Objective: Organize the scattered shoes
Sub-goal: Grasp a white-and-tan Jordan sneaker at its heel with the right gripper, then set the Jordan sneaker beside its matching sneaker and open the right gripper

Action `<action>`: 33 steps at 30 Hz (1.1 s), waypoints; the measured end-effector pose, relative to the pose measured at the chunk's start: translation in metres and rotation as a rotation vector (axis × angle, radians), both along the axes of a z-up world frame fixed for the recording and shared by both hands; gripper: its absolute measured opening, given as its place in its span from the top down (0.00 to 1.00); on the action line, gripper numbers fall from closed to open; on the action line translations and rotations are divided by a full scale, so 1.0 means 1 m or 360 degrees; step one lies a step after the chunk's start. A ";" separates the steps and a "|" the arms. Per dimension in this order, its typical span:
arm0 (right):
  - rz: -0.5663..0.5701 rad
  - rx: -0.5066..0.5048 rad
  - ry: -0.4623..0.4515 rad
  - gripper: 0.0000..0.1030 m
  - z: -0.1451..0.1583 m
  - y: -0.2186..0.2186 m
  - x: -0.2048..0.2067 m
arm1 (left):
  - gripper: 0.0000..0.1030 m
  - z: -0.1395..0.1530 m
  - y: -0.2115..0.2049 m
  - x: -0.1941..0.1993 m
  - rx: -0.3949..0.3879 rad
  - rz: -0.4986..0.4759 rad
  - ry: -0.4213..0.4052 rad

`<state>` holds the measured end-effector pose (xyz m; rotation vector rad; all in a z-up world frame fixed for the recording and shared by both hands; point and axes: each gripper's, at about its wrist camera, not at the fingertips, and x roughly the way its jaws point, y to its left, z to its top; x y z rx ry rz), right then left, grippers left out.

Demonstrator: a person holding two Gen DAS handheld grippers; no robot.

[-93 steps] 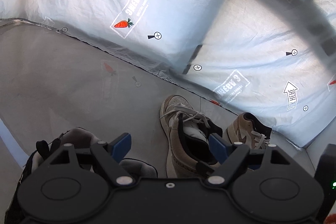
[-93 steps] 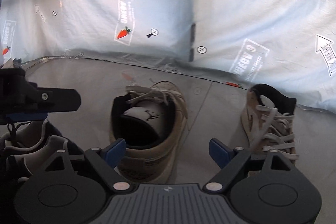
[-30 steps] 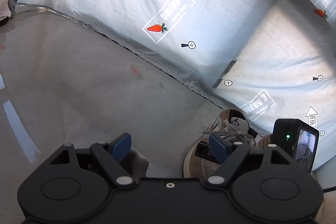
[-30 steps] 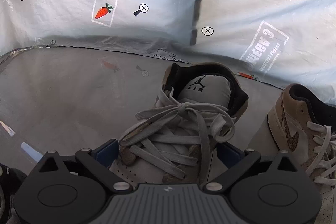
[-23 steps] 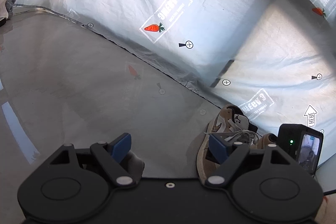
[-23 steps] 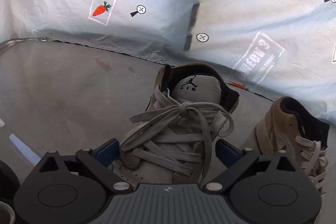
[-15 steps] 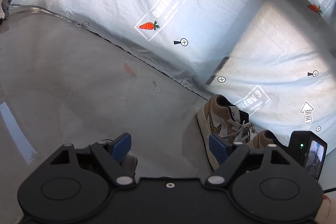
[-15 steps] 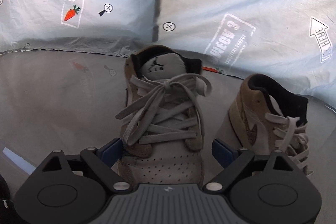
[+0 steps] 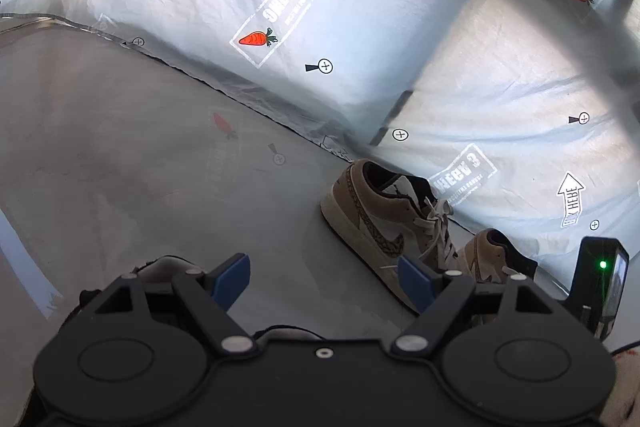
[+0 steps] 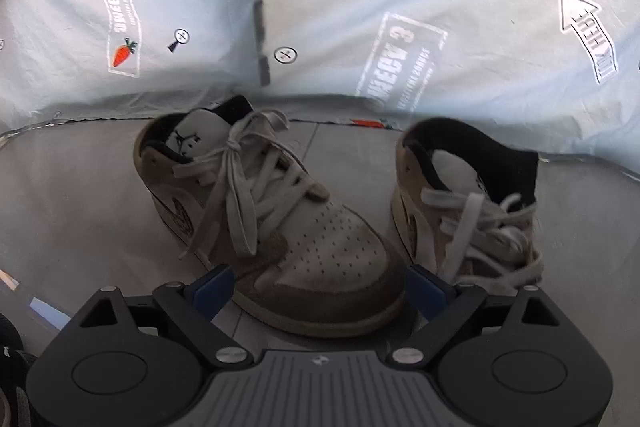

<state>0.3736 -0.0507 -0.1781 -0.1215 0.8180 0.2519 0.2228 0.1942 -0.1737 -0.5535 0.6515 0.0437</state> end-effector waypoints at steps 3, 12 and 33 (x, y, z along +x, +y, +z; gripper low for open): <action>0.0167 -0.0019 0.0011 0.02 0.001 0.010 0.016 | 0.21 -0.001 0.002 0.000 0.0000 0.0012 0.0007; 0.0579 -0.0267 0.0031 0.00 -0.022 0.047 0.048 | 0.21 -0.006 0.004 0.005 0.0002 0.0033 0.0044; 0.0053 -0.0226 0.0287 0.12 -0.011 0.053 -0.008 | 0.21 -0.006 -0.004 0.009 -0.0019 -0.0010 0.0033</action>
